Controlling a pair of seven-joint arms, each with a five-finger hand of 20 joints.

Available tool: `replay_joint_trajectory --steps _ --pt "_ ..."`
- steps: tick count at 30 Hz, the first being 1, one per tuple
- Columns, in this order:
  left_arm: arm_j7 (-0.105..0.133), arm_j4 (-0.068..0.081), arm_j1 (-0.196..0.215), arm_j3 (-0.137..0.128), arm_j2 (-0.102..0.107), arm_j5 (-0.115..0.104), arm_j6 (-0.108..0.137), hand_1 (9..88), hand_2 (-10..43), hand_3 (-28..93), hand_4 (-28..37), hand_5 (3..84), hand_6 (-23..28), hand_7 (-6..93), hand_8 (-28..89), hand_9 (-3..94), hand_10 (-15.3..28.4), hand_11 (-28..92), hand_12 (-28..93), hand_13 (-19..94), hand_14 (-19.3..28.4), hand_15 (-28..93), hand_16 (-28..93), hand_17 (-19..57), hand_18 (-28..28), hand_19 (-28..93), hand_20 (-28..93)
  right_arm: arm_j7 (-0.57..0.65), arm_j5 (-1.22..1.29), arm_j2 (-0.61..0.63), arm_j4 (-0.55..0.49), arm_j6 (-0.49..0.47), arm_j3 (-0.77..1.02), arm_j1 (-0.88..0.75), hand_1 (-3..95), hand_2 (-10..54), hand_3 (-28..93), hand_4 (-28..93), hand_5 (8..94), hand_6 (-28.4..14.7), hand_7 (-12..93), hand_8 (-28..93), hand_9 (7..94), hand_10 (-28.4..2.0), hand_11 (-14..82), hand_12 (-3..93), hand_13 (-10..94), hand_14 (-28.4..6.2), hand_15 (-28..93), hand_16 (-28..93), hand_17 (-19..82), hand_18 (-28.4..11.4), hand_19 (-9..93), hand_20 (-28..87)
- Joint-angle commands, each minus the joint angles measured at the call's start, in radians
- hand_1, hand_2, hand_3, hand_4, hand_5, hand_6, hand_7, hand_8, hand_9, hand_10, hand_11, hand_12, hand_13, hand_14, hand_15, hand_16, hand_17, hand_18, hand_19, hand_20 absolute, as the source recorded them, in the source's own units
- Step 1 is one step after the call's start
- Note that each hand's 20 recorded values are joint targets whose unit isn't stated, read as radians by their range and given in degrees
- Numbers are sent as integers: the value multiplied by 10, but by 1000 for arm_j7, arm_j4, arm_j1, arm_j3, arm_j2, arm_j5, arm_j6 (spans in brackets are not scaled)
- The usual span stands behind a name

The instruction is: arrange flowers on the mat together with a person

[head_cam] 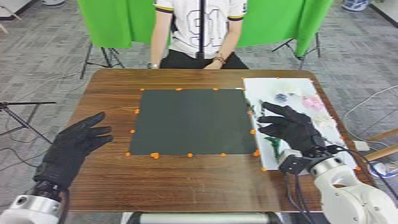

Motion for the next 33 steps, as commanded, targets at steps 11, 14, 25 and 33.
replay_joint_trajectory --steps 11,14,25,33 --pt "-6 0 4 8 -5 5 11 220 76 770 -283 359 97 144 -102 337 218 354 97 239 279 639 -133 -74 260 643 25 1 0 -7 -5 1 4 -12 192 87 757 -243 464 -10 136 -108 487 -191 198 157 402 -201 607 82 69 -210 564 199" --pt "11 1 9 13 12 -3 20 220 76 770 -283 359 97 144 -102 337 216 354 97 239 279 639 -133 -74 260 642 26 0 -2 -8 -4 -5 4 -9 192 87 757 -243 464 -9 136 -108 487 -190 198 157 402 -202 607 82 69 -211 564 199" --pt "7 -2 16 14 9 -2 25 220 75 771 -283 359 97 144 -102 336 216 353 97 240 278 640 -134 -74 259 640 33 3 -1 -7 -5 -8 8 -11 192 88 756 -243 464 -9 136 -108 486 -191 199 157 402 -202 607 82 68 -211 564 200" --pt "13 -2 15 15 14 -2 22 220 74 773 -283 359 97 144 -102 338 218 352 97 239 278 640 -134 -74 258 638 37 -1 0 -3 -4 -6 6 -4 193 87 756 -243 464 -9 136 -109 487 -191 199 158 402 -203 608 82 68 -211 564 200"
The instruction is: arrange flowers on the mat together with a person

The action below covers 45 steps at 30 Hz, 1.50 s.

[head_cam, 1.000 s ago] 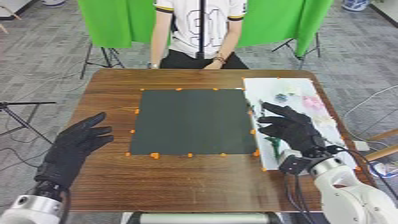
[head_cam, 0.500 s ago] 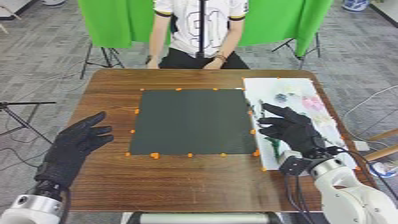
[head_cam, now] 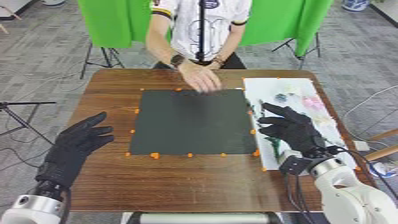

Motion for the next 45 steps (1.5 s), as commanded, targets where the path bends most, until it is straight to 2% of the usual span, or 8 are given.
replay_joint_trajectory --steps 1,4,15,28,33,37,39,45 --pt "0 -2 15 3 -1 0 7 220 74 774 -283 358 96 144 -102 338 217 352 97 239 279 640 -134 -74 259 638 38 -3 0 -2 -4 -4 2 2 193 87 756 -243 464 -9 137 -109 487 -191 199 158 402 -202 607 82 68 -211 564 200" --pt "-11 -2 5 3 -6 3 5 220 74 773 -283 358 96 145 -102 337 216 353 98 240 278 640 -134 -74 258 637 39 -3 0 -1 -4 -3 2 2 193 87 756 -243 464 -9 135 -109 487 -190 199 157 402 -203 607 82 68 -211 563 200" --pt "-13 -1 5 2 -8 4 3 221 75 771 -283 359 97 145 -103 338 217 354 98 240 278 640 -134 -74 258 635 44 -5 1 -3 -4 -5 2 3 192 87 757 -242 464 -9 136 -109 487 -190 198 157 402 -202 607 82 68 -210 563 199" --pt "-4 0 8 3 3 -3 7 221 75 772 -283 359 97 144 -102 338 217 353 97 239 278 640 -134 -74 258 633 49 -9 3 2 -2 4 -5 7 191 87 757 -242 464 -9 135 -109 486 -191 197 157 402 -202 607 82 68 -211 563 200" --pt "-11 1 6 1 -2 1 0 221 74 773 -283 359 98 144 -102 337 217 353 97 239 278 640 -134 -75 258 632 50 -14 1 4 -2 12 -9 6 191 87 757 -243 464 -10 135 -108 486 -191 197 157 398 -203 604 81 69 -210 562 199" --pt "-19 3 1 0 -7 5 -7 220 74 773 -283 361 98 144 -102 337 217 353 97 239 278 640 -134 -75 258 632 51 -21 3 5 -4 15 -7 -1 190 86 761 -244 466 -9 136 -110 486 -193 200 157 331 -220 520 54 75 -204 565 196" --pt "-13 1 7 0 -7 3 -3 220 74 773 -283 362 99 144 -102 338 218 353 97 239 278 640 -134 -74 258 631 52 -19 4 3 -4 12 -6 0 190 85 762 -245 466 -9 137 -110 486 -194 201 156 321 -220 492 50 76 -202 561 190" --pt "-8 0 11 1 -5 3 -1 220 75 773 -283 364 100 143 -101 337 217 354 98 239 278 640 -134 -74 257 631 53 -16 6 1 -2 3 -4 2 190 85 763 -246 468 -10 138 -111 486 -194 201 155 319 -220 479 57 74 -199 550 178"
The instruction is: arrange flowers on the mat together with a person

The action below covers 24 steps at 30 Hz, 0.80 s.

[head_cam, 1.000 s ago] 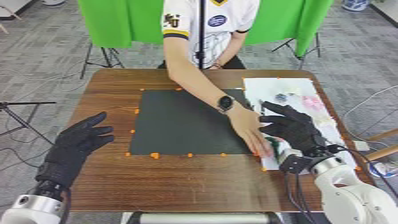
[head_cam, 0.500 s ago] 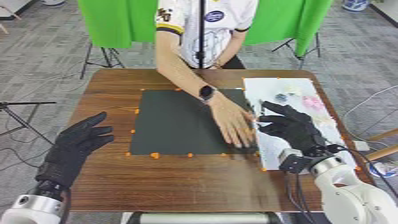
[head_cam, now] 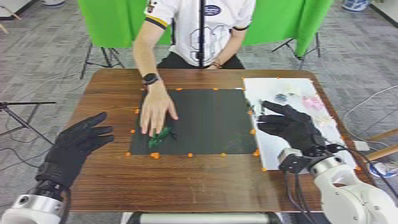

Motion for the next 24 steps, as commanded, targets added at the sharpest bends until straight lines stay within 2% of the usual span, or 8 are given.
replay_joint_trajectory --steps 1,9,10,11,21,24 --pt "-1 0 15 2 -6 3 0 220 75 772 -283 364 100 143 -101 337 217 354 98 239 278 640 -134 -74 257 631 54 -9 4 -2 -3 0 2 -9 190 85 763 -246 468 -10 138 -111 486 -194 201 155 321 -220 478 58 74 -199 548 176" --pt "-2 -1 16 4 -9 4 4 220 74 773 -283 365 100 143 -101 338 217 353 97 239 278 640 -134 -74 257 629 56 -6 3 -5 -2 -6 4 -9 190 86 763 -246 468 -10 137 -111 486 -194 200 155 332 -219 473 63 73 -199 543 170" --pt "-10 1 9 4 -12 6 -3 221 74 773 -283 365 100 144 -101 338 217 353 97 239 278 640 -134 -74 257 629 56 -7 4 -4 -4 -3 4 -12 190 86 763 -246 468 -10 137 -111 486 -194 200 155 335 -219 475 64 72 -199 543 170" --pt "-7 -2 14 3 -12 6 2 221 74 773 -283 365 100 144 -101 338 217 353 97 239 278 640 -134 -75 257 629 56 -3 3 -4 -1 -6 2 -5 191 86 762 -246 468 -10 137 -111 486 -194 200 155 338 -219 477 65 72 -199 543 170" --pt "-24 -1 0 4 -17 8 -1 221 74 773 -283 366 100 145 -101 338 216 354 98 239 278 639 -134 -75 257 628 58 -4 2 -5 -3 -7 5 -9 190 86 762 -246 467 -10 137 -111 486 -193 201 155 357 -215 498 71 72 -199 544 171" --pt "-34 -1 -7 4 -21 11 -1 222 74 772 -283 366 100 144 -102 337 217 354 97 239 278 640 -133 -75 257 628 59 -4 3 -5 -3 -7 5 -9 190 86 762 -245 467 -10 137 -110 486 -193 201 156 357 -215 499 70 72 -199 544 171"
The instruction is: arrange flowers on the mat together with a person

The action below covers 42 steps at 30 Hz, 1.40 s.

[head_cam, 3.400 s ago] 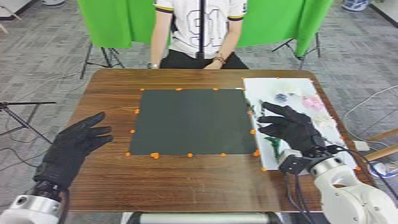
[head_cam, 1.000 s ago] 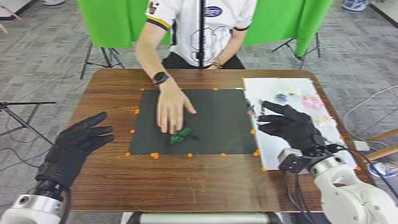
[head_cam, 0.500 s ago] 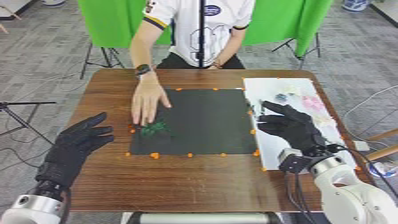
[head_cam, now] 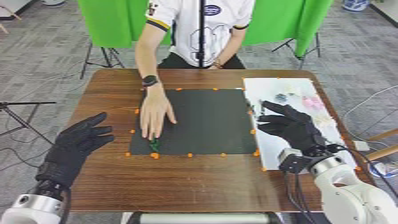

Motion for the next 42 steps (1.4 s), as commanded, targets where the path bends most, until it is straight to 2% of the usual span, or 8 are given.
replay_joint_trajectory --steps 1,6,7,16,23,24,29,42 --pt "-29 0 -5 4 -17 10 -3 221 74 773 -283 366 100 144 -102 337 217 354 97 239 278 639 -133 -75 257 628 59 -5 2 -3 -2 -3 2 -8 190 86 762 -245 467 -10 137 -110 487 -193 200 155 357 -215 499 70 72 -199 544 171" --pt "-37 0 -11 4 -16 9 -2 220 73 773 -283 365 101 144 -101 337 216 355 98 239 278 639 -134 -75 257 627 60 -3 2 -5 -1 -6 3 -5 190 86 761 -245 468 -9 137 -110 486 -192 200 156 359 -216 503 70 72 -200 544 172" --pt "-44 -1 -12 3 -20 10 -4 220 73 773 -283 365 100 144 -101 337 216 355 98 239 278 640 -133 -75 257 627 60 0 1 -6 -3 -5 5 -10 190 86 761 -245 467 -9 137 -110 486 -192 201 156 359 -216 504 70 72 -200 545 172" --pt "-52 -2 -15 4 -23 12 -4 220 74 773 -283 365 101 143 -101 338 217 355 97 239 278 639 -133 -75 257 626 62 1 1 -7 -3 -7 6 -10 191 86 761 -246 467 -9 138 -110 487 -192 200 156 367 -216 518 74 72 -199 545 173" --pt "-51 -2 -14 6 -16 9 3 221 74 772 -283 365 101 143 -101 338 216 355 97 239 279 639 -134 -75 257 626 63 3 1 -7 -2 -9 5 -7 191 87 760 -245 467 -10 137 -110 487 -192 200 156 370 -215 525 73 72 -200 545 173" --pt "-39 -1 -13 9 -8 5 7 221 74 772 -283 365 101 142 -101 338 216 355 97 239 279 638 -134 -75 257 626 64 -3 1 -5 -2 -8 4 -6 191 87 759 -245 467 -9 137 -110 487 -193 200 156 370 -215 525 72 72 -200 545 173" --pt "-50 0 -19 6 -15 8 2 221 74 772 -283 365 100 144 -101 338 217 353 96 240 278 639 -133 -75 257 626 64 -1 -1 -2 -3 -2 1 -2 191 87 760 -245 467 -9 137 -110 486 -192 201 156 371 -216 529 72 72 -200 545 173" --pt "-49 1 -22 6 -18 11 -2 220 74 772 -283 365 100 145 -101 338 216 356 97 239 278 639 -134 -75 257 625 65 -3 -3 0 -2 -1 0 7 191 87 761 -245 466 -10 137 -110 487 -192 200 156 372 -215 536 71 72 -201 549 177"
